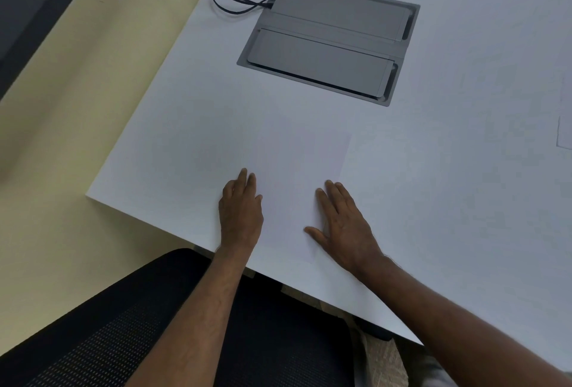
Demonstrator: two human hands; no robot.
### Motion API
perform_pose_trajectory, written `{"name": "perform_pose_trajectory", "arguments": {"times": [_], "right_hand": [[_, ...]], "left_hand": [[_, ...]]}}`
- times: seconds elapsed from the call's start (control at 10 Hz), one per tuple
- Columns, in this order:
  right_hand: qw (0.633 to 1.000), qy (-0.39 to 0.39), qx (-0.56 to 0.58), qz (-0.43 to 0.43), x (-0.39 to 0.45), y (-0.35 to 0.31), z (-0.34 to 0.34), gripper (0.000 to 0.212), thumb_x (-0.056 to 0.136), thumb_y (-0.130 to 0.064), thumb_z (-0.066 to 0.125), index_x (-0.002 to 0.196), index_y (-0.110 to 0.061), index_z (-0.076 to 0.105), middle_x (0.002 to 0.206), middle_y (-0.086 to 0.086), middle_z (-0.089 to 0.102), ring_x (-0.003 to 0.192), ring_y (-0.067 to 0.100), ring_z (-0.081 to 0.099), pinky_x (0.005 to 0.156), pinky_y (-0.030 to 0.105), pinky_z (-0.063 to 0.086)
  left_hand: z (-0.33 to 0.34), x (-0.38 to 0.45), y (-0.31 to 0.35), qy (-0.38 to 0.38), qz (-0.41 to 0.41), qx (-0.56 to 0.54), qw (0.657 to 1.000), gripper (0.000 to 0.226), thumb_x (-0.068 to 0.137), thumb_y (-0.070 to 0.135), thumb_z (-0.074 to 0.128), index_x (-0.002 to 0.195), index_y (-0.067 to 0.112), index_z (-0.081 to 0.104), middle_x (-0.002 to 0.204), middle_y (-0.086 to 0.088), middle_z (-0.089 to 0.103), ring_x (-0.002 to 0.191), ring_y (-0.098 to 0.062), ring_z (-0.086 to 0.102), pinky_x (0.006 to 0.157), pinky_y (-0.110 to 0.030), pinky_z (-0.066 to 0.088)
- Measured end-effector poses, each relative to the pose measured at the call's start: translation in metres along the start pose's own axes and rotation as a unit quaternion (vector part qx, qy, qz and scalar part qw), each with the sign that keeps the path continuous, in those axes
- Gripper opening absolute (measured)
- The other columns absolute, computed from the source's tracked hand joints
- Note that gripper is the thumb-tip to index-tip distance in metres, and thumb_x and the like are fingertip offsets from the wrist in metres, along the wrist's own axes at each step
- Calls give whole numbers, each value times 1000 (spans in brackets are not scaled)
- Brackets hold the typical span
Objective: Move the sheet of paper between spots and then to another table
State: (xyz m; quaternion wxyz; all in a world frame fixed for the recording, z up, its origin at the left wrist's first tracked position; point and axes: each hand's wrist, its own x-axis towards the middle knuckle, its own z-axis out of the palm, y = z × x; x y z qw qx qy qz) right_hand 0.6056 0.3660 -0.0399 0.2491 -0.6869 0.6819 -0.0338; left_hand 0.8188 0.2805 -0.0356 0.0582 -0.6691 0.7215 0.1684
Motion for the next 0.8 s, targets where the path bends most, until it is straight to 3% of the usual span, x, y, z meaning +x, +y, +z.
{"name": "perform_pose_trajectory", "arguments": {"times": [0.4, 0.6, 0.8], "right_hand": [[1000, 3, -10, 6, 1, -1, 1, 84, 101, -62, 39, 163, -13, 12, 173, 7, 3, 160, 24, 0, 130, 35, 8], [998, 19, 50, -19, -3, 5, -8, 81, 101, -52, 53, 162, -10, 20, 171, 9, 13, 159, 26, 13, 128, 37, 17], [995, 96, 17, -9, -21, 26, -33, 74, 98, -48, 60, 155, -5, 38, 164, 15, 33, 151, 32, 34, 122, 44, 34]], "left_hand": [[1, 5, -1, -2, 3, 6, 1000, 53, 108, 25, 48, 157, 13, 34, 170, -4, 25, 147, -31, 31, 111, -48, 40], [-2, -4, 3, -1, 11, -17, 1000, 56, 109, 28, 41, 162, 19, 24, 173, -5, 15, 154, -33, 22, 119, -50, 33], [-15, -27, 28, 5, 50, 6, 999, 60, 109, 36, 35, 164, 18, 18, 174, -7, 10, 158, -31, 15, 126, -49, 20]]}}
